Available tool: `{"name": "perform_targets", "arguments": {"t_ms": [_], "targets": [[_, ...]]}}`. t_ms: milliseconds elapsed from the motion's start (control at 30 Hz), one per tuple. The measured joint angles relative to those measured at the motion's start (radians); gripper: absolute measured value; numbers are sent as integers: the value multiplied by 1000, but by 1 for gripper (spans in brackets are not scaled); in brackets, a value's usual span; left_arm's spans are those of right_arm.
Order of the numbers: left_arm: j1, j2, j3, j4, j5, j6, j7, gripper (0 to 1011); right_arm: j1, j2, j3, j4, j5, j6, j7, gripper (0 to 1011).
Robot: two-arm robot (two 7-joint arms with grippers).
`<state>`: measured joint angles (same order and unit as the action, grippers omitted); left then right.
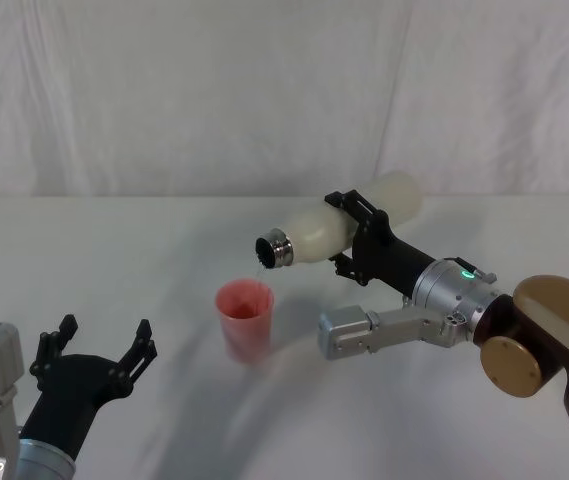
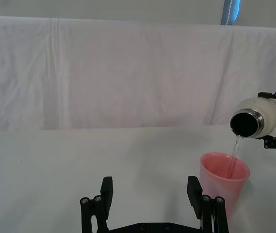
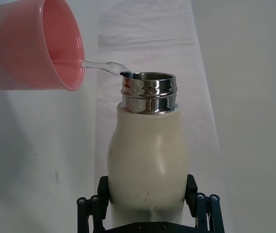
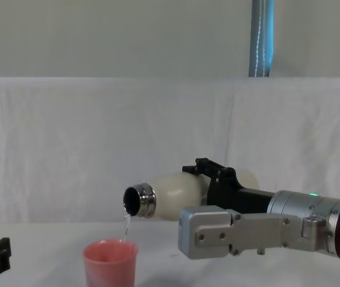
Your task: Grasp the thermos with one hand and pour water into the cup lid.
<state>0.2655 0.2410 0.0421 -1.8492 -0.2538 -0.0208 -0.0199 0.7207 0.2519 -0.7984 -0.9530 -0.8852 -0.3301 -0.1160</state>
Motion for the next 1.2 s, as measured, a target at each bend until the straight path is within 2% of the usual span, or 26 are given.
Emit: {"name": "perform_targets", "arguments": {"t_ms": [1200], "targets": [[0,0,0,0,0,0,0,1001,-6,6,-5,-22,-6,11,6,950]]}}
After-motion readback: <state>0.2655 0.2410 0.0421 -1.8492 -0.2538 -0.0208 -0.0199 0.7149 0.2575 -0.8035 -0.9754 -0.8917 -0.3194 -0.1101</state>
